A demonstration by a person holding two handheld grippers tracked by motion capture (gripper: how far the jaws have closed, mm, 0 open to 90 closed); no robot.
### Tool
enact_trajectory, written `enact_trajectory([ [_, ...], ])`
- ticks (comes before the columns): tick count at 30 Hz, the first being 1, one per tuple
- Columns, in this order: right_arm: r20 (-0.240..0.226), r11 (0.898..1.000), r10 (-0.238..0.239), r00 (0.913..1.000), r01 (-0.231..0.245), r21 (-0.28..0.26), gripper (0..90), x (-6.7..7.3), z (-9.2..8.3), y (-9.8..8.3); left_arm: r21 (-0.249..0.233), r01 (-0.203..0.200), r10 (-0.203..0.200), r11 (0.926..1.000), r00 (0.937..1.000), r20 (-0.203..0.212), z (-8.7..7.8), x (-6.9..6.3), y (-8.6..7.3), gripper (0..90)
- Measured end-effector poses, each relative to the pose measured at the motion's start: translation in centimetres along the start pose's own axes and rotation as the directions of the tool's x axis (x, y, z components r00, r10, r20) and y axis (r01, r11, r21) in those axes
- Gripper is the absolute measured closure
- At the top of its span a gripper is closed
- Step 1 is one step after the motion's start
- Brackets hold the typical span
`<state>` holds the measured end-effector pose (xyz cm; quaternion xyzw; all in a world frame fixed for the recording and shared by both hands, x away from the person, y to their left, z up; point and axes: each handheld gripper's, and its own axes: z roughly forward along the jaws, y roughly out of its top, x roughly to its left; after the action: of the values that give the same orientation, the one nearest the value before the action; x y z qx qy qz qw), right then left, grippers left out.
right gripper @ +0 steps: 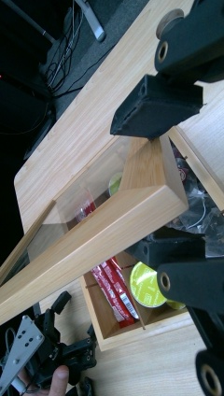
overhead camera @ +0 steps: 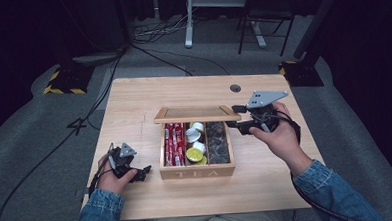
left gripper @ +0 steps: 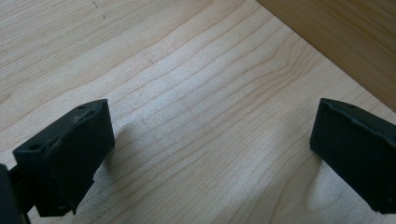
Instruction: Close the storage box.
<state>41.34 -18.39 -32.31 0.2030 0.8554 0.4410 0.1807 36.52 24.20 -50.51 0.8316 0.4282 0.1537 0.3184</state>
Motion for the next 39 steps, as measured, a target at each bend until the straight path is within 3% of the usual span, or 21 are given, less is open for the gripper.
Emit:
enact_trajectory([
  [7,0.009,1.0,-0.008,0.9999,0.008,0.003,39.5,1.0,0.2,-1.0,-0.001,0.005,-0.005,1.0,1.0,0.001,0.0,0.0,0.0,0.2],
  [14,0.037,0.999,-0.046,0.9983,0.045,0.022,35.7,2.2,0.4,-2.2,-0.002,0.008,-0.008,1.0,1.0,0.0,0.0,-0.1,0.0,0.2],
  [20,0.017,0.999,-0.004,0.9998,0.004,0.037,29.8,2.5,0.9,-3.5,-0.001,0.012,-0.012,0.9999,0.9999,0.0,0.0,-0.1,0.0,0.1],
  [39,0.05,0.996,-0.056,0.9972,0.052,0.075,27.3,4.2,1.7,-5.6,0.0,0.009,-0.009,1.0,1.0,0.0,0.1,-0.1,0.0,0.2],
])
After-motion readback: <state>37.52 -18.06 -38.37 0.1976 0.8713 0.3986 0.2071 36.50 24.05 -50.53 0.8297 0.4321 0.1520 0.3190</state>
